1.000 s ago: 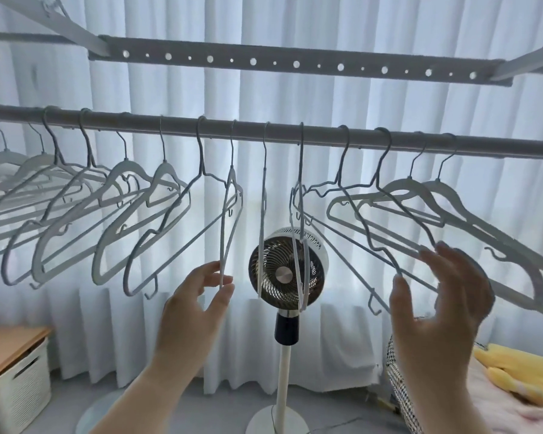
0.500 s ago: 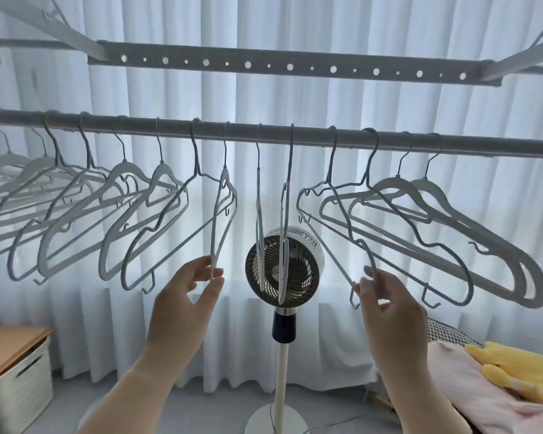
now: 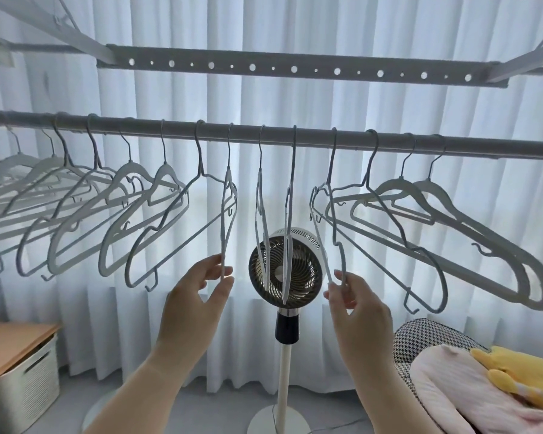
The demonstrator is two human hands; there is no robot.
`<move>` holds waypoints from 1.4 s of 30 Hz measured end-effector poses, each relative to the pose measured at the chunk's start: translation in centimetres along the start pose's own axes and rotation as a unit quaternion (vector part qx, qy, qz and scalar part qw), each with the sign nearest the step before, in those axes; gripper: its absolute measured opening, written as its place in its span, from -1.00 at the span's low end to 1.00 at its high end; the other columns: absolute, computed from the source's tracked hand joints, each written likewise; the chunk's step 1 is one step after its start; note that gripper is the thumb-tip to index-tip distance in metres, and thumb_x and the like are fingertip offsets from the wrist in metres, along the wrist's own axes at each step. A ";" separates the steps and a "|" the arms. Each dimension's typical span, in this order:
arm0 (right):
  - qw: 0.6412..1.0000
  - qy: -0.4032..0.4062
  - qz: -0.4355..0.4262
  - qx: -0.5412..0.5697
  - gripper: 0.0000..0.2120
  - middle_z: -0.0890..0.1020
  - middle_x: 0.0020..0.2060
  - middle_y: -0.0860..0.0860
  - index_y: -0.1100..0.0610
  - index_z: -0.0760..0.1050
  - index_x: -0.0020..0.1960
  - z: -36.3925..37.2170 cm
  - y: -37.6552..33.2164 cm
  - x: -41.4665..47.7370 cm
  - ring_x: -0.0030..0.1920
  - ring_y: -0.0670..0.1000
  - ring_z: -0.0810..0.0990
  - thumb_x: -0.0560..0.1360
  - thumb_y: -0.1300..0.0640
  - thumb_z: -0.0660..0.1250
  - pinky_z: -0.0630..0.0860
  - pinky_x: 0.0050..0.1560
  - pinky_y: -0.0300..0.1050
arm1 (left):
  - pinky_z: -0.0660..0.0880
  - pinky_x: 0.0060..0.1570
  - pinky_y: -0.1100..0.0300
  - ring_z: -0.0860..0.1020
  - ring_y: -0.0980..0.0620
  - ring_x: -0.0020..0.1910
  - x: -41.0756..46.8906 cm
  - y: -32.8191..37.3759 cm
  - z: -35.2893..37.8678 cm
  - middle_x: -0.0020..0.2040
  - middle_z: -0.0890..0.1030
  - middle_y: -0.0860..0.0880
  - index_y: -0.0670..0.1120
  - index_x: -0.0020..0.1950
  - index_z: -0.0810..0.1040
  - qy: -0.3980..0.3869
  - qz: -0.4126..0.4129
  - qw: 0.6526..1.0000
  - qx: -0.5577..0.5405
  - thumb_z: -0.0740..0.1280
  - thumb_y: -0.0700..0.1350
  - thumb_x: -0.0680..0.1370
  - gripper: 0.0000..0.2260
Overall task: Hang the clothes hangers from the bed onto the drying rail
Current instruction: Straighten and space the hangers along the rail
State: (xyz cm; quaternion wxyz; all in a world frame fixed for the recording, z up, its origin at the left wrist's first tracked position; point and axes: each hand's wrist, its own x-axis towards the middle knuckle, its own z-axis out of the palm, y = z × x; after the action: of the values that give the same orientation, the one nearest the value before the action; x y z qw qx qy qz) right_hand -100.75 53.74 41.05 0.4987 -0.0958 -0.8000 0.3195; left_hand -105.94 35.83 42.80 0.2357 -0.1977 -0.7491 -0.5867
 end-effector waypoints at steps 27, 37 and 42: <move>0.998 0.017 0.046 -0.034 -0.72 0.52 -0.26 -0.03 0.25 0.45 0.19 -5.0 1.3 1.8 -0.24 0.06 0.50 0.48 0.27 0.28 0.40 -0.06 -0.10 | 0.26 0.01 0.26 0.47 -0.01 0.08 -0.3 0.6 1.0 -0.03 0.59 0.04 0.03 0.08 0.47 -0.002 -0.010 1.000 -0.021 0.30 -0.20 0.52 -0.81; 0.995 0.084 -0.039 -0.045 -0.68 0.59 -0.13 0.09 0.26 0.49 0.11 -3.7 1.0 1.6 -0.05 0.06 0.45 0.43 0.12 0.22 0.41 0.05 -0.12 | 0.26 0.02 0.23 0.46 -0.01 0.09 -0.3 0.6 0.9 -0.03 0.59 0.06 0.07 0.06 0.45 -0.006 -0.009 1.000 -0.015 0.29 -0.19 0.52 -0.81; 0.977 0.127 -0.163 0.056 -0.74 0.51 -0.03 -0.05 0.10 0.40 0.09 -2.2 -1.9 1.2 0.01 -0.06 0.45 0.41 0.13 0.14 0.24 0.15 -0.57 | 0.28 0.05 0.24 0.47 0.00 0.06 -0.2 0.5 0.8 -0.10 0.57 0.13 0.04 0.06 0.47 -0.002 -0.007 1.000 -0.013 0.29 -0.20 0.52 -0.82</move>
State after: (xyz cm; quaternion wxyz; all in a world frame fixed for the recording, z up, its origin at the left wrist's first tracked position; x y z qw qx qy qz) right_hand -99.13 53.78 43.71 0.6466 0.0246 -0.7155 0.2634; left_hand -105.56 36.71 42.95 0.2276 -0.1970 -0.7433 -0.5974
